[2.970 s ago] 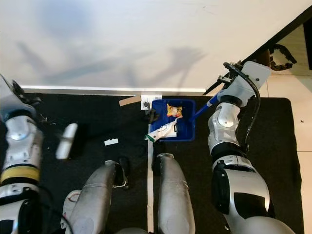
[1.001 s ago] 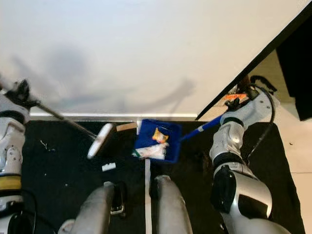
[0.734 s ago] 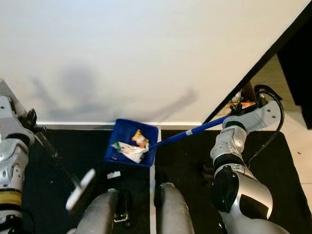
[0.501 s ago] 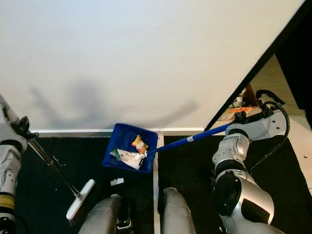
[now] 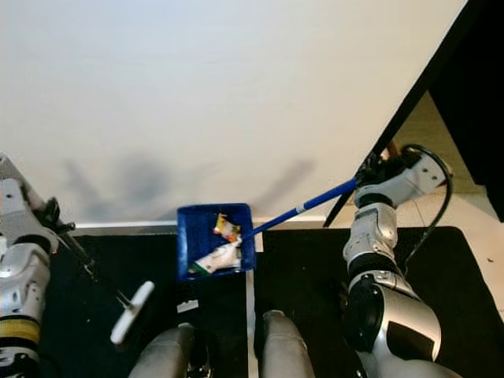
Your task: Sweep floor
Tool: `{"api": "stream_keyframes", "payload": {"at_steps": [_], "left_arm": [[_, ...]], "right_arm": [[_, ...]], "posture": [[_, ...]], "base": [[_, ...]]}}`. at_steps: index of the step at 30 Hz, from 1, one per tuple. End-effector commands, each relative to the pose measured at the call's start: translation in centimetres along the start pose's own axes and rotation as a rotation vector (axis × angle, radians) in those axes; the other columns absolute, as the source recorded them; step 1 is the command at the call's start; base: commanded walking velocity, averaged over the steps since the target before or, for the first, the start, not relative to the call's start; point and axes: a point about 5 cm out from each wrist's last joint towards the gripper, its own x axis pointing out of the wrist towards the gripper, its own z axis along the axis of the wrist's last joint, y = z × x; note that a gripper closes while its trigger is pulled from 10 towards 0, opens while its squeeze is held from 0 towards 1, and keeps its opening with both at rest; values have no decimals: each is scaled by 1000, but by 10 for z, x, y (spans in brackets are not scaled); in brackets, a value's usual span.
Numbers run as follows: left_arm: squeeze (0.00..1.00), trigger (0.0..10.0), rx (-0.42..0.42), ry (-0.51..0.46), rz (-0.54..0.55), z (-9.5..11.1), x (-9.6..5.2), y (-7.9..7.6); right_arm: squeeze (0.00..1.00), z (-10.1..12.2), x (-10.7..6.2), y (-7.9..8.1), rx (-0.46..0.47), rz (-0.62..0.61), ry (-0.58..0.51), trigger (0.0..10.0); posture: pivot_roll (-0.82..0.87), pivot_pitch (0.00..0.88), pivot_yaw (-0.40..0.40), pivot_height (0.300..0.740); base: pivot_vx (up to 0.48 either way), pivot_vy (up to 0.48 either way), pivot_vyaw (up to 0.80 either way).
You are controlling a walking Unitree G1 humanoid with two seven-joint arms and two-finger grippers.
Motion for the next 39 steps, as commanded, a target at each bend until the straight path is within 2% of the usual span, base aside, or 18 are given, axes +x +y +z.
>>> {"api": "stream_keyframes", "payload": {"at_steps": [1, 2, 7, 23, 30, 39], "left_arm": [[0, 10000, 1, -7, -30, -1, 3, -14], [0, 10000, -2, -8, -53, -1, 4, -24], [0, 10000, -1, -7, -71, -2, 5, -34], [0, 10000, -2, 12, -63, -8, 5, -38], [0, 10000, -12, 6, -47, -6, 6, -43], [0, 10000, -19, 10, -39, -8, 7, -48]], "right_arm": [[0, 0, 2, 5, -4, 27, 14, 10000], [0, -3, 1, 6, -18, 34, 35, 10000], [0, -7, -1, 6, -25, 33, 57, 10000], [0, -6, 1, 10, -76, 72, 79, 10000], [0, -3, 4, 14, -97, 92, 79, 10000], [0, 4, 8, 15, -109, 100, 66, 10000]], "posture": [[58, 64, 5, 731], [56, 65, 4, 731], [52, 67, 1, 731], [45, 77, -9, 731], [43, 79, -16, 731], [38, 81, -20, 731]], "base": [[-480, 0, 0], [-480, 0, 0], [-480, 0, 0], [-456, 0, 0], [0, 0, 0], [0, -463, 0]]}}
